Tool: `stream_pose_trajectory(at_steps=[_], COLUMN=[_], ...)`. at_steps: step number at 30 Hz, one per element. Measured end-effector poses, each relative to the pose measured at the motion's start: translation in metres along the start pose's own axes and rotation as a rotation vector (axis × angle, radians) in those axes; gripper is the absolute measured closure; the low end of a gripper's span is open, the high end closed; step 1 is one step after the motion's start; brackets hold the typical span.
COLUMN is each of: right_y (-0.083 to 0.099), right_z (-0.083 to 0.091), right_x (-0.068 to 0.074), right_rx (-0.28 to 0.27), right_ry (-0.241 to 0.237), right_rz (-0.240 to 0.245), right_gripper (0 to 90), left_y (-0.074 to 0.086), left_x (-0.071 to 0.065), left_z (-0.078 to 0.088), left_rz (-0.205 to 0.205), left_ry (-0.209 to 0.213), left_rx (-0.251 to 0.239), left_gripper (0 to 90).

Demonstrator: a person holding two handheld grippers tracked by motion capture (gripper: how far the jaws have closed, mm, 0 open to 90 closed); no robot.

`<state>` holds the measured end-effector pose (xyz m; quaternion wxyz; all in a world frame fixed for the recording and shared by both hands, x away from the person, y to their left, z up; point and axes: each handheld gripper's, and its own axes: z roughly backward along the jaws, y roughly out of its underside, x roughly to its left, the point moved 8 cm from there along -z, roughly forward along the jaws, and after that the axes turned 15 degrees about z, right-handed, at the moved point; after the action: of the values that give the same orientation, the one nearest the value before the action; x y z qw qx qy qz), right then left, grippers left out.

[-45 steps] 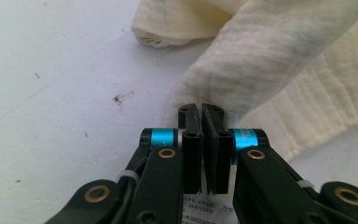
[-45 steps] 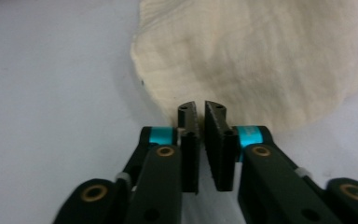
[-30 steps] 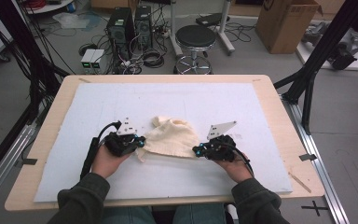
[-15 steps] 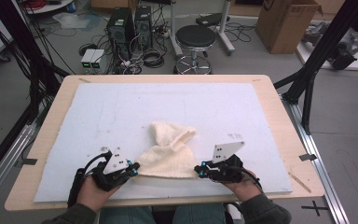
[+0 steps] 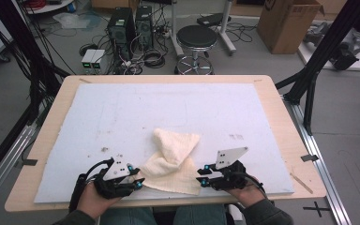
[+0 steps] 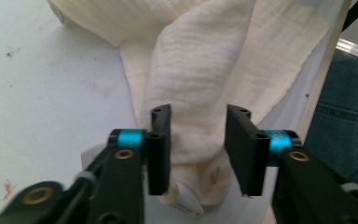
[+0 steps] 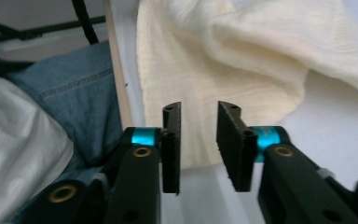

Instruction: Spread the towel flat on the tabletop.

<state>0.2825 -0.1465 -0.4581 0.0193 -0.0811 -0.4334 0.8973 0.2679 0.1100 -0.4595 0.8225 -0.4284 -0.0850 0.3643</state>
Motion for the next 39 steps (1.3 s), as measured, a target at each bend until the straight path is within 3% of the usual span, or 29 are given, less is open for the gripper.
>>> stream_pose_trajectory(at_steps=[8,13,18,20,22,24,26,28,32,35,39], right_y=[0.001,0.004,0.012,0.013,0.016,0.017,0.018,0.019,0.016,0.013,0.009], right_z=[0.005,-0.013,-0.033,-0.037,-0.040,-0.043,-0.043,-0.041,-0.029,-0.011,0.017], right_x=[-0.022,-0.025,-0.023,-0.023,-0.025,-0.026,-0.028,-0.030,-0.027,-0.025,-0.021], right_rx=[-0.018,0.010,0.078,0.101,0.133,0.148,0.145,0.137,0.135,0.119,0.095], right_ry=[0.062,0.032,0.003,0.005,0.006,0.019,0.010,-0.007,0.003,0.028,0.060], right_rz=[-0.035,-0.032,-0.028,-0.026,-0.014,0.005,-0.010,-0.029,-0.014,0.009,0.002], right_gripper=[65.1,61.5,59.6,62.9,71.7,79.3,84.6,85.9,86.1,86.1,86.0], left_y=[-0.024,-0.017,-0.002,0.002,0.004,0.004,0.005,0.005,0.006,0.007,0.005], left_x=[0.008,0.014,0.019,0.021,0.023,0.025,0.026,0.025,0.016,0.007,-0.008], left_z=[0.008,-0.005,-0.020,-0.024,-0.024,-0.023,-0.022,-0.020,-0.014,-0.012,-0.015], left_rz=[-0.005,0.014,0.023,0.020,0.012,0.017,0.023,0.029,0.023,0.017,-0.001], left_ry=[0.015,0.023,0.016,0.018,-0.001,-0.010,-0.016,-0.013,-0.005,0.020,0.055], left_rx=[-0.055,-0.012,0.028,0.035,0.039,0.036,0.038,0.029,0.021,0.019,0.012], left_gripper=[51.3,53.3,66.1,73.5,82.1,85.0,86.1,86.2,86.3,86.1,85.6])
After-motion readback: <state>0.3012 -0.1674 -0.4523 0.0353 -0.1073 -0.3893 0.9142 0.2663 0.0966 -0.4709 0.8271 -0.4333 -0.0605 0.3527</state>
